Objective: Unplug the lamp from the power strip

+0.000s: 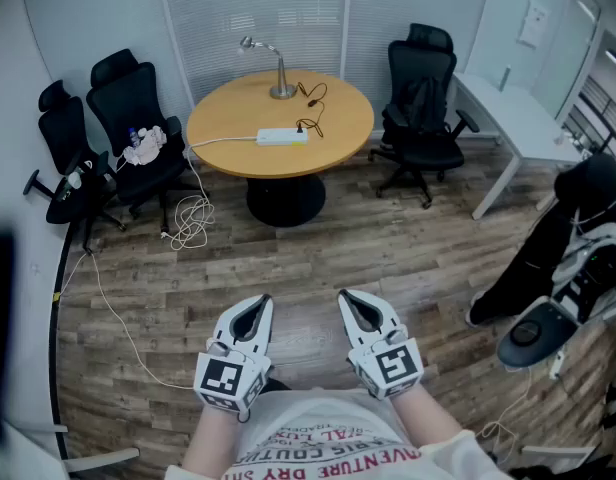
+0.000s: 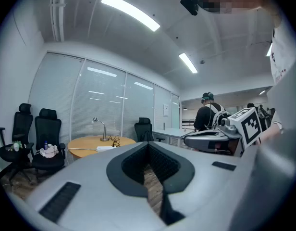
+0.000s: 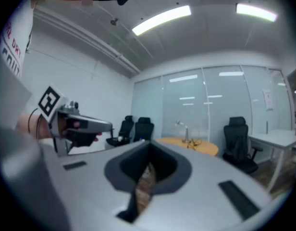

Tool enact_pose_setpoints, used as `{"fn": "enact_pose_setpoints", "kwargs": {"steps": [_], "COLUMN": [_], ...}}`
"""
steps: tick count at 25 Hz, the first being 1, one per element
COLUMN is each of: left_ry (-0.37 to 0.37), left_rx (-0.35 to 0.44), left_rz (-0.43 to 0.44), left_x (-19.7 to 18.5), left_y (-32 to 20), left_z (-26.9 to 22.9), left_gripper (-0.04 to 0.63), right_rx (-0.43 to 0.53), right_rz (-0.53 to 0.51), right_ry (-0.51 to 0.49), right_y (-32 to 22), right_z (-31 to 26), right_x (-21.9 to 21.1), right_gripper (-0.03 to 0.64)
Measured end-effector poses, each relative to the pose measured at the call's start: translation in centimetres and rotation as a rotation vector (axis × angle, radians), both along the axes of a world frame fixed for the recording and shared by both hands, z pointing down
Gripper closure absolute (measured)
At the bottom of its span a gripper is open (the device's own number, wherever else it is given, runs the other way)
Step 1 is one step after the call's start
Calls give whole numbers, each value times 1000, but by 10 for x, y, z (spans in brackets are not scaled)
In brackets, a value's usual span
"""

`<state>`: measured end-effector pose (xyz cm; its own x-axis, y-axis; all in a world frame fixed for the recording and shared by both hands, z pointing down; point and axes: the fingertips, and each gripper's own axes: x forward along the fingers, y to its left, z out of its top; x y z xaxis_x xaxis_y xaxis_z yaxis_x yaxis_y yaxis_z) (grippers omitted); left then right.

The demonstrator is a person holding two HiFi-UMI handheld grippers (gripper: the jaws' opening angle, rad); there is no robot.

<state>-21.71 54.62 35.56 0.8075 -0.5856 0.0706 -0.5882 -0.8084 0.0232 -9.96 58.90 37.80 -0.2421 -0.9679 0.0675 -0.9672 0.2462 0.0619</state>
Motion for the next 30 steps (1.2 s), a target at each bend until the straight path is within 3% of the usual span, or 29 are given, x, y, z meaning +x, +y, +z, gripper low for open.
{"fn": "enact_pose_setpoints", "kwargs": {"steps": [14,19,30], "left_ry": [-5,-19,-37], "left_rx": [-12,-36,-69], "left_rz": [-14,-24,-14], "left_x": [8,13,23], "left_y": [-1,-7,-87], "left_z": [9,19,34], "left_gripper": [572,572,572], "right_rx": [23,-11,-51], "right_rz": [-3,3,29], "right_ry": [-36,-58,-87], "right_y": [0,-6,-81], "right_z": [4,12,25], "right_x": [12,22,39], "right_gripper": [589,589,589]}}
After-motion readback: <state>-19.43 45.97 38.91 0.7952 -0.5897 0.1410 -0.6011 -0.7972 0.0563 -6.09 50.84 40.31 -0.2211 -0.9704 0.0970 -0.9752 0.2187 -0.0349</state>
